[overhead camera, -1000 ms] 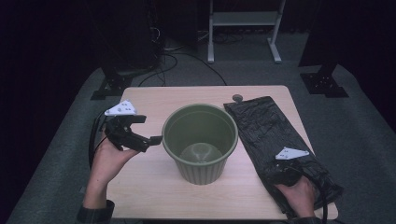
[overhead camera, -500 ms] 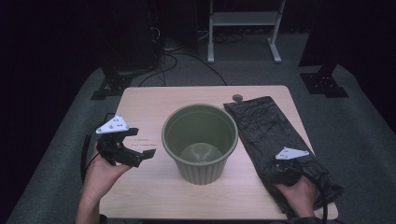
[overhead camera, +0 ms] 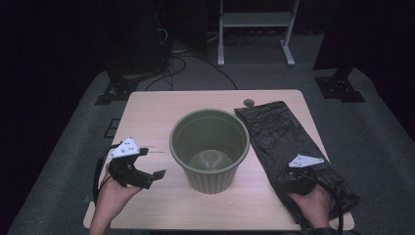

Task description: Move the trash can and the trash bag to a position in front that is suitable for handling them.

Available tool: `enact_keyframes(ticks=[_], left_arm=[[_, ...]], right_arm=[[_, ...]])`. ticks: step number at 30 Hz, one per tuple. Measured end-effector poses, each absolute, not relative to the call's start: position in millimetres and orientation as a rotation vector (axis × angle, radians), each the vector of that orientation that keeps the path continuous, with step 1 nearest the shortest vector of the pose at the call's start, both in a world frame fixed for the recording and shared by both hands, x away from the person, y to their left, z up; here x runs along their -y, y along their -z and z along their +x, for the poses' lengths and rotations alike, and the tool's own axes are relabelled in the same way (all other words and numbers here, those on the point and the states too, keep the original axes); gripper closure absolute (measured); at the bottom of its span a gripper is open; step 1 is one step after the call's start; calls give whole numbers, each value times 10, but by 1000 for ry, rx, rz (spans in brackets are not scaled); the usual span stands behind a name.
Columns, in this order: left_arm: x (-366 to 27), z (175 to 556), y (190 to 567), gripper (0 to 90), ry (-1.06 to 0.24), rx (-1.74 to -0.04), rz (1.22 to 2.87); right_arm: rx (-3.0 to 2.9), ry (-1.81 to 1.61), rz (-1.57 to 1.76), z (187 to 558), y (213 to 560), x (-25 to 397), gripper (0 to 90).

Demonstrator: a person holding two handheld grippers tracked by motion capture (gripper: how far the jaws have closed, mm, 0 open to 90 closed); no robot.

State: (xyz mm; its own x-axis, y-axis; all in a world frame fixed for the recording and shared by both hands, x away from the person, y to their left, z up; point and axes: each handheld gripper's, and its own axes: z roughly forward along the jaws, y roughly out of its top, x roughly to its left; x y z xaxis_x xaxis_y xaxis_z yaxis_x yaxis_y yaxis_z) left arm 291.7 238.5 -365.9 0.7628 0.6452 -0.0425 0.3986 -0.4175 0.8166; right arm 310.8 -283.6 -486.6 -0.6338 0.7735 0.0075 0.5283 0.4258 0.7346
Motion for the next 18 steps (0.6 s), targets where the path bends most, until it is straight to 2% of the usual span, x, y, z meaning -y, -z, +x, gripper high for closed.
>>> enact_keyframes(ticks=[18], left_arm=[[-2294, 2932, 4210, 0, -341, -787, 2073]], right_arm=[[-2354, -1035, 1118, 3108, 4865, 2836, 129]])
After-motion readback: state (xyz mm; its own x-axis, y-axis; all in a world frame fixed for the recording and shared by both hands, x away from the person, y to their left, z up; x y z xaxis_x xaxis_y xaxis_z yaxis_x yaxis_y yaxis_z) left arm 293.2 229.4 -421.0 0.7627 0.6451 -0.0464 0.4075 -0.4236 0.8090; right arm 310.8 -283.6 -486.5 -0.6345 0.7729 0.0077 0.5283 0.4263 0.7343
